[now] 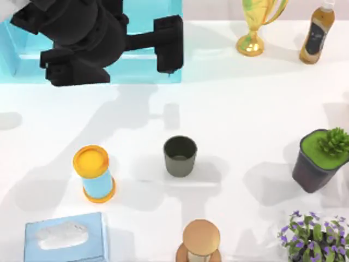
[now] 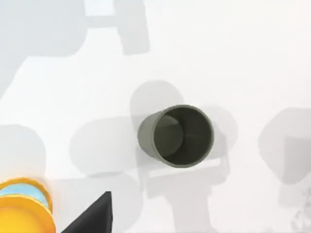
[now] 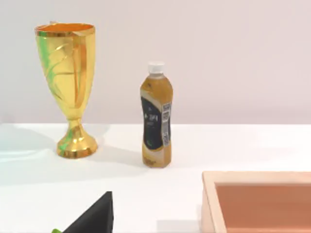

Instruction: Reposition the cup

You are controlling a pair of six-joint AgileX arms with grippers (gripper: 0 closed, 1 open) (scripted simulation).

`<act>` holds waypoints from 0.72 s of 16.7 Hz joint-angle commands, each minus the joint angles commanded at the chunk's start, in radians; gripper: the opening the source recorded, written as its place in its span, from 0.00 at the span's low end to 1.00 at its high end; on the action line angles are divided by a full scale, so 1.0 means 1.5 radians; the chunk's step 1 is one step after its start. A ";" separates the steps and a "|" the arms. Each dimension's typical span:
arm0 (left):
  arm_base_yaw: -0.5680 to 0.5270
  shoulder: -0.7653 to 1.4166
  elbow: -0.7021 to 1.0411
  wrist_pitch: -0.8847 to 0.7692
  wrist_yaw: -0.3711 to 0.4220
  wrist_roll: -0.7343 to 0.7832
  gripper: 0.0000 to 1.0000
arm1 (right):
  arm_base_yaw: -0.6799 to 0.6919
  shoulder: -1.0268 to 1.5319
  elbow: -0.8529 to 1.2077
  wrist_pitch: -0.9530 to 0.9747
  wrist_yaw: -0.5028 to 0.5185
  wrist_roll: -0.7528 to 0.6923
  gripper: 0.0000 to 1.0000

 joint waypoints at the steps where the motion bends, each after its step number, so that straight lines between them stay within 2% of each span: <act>1: -0.017 0.066 0.063 -0.042 -0.003 -0.019 1.00 | 0.000 0.000 0.000 0.000 0.000 0.000 1.00; 7: -0.092 0.394 0.376 -0.250 -0.034 -0.111 1.00 | 0.000 0.000 0.000 0.000 0.000 0.000 1.00; 12: -0.116 0.512 0.491 -0.328 -0.053 -0.142 1.00 | 0.000 0.000 0.000 0.000 0.000 0.000 1.00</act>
